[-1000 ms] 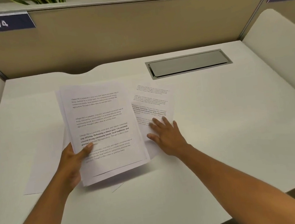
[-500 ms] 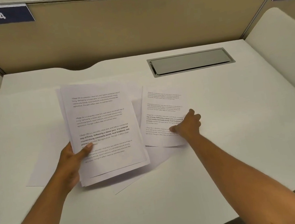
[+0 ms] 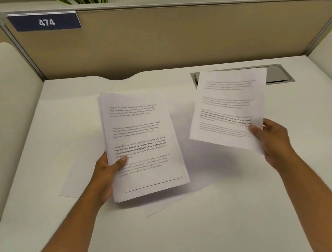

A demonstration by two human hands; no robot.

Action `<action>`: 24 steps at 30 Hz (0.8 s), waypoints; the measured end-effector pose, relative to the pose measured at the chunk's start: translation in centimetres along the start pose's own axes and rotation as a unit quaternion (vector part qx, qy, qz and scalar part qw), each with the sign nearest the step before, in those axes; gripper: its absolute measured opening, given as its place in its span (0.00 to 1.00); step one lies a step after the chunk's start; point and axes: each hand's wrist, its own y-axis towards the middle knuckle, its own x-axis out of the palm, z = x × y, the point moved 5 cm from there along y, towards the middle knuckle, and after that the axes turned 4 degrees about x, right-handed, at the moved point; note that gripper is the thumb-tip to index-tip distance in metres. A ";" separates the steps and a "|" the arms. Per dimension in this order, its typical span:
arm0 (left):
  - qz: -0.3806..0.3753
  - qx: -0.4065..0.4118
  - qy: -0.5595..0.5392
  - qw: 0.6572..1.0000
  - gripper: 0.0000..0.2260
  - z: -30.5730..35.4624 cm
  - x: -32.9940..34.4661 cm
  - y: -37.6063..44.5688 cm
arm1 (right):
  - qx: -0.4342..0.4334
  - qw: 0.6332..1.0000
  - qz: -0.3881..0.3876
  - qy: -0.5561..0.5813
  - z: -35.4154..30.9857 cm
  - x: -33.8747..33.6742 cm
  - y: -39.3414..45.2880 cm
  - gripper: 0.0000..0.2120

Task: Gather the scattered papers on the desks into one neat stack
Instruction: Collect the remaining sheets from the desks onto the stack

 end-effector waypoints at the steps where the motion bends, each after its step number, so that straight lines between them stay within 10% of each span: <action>1: 0.000 0.001 -0.002 1.000 0.22 0.1 0.2 -0.1 | -0.007 1.000 -0.015 0.003 -0.5 0.3 -0.7 0.09; 17: -0.039 -0.010 0.003 0.999 0.21 0.6 6.1 -3.0 | -0.017 0.988 -0.112 -0.105 3.6 12.3 -8.6 0.08; 24: 0.023 -0.037 -0.078 0.996 0.20 0.2 5.7 -4.5 | -0.040 0.983 -0.122 -0.133 4.1 14.2 -9.4 0.23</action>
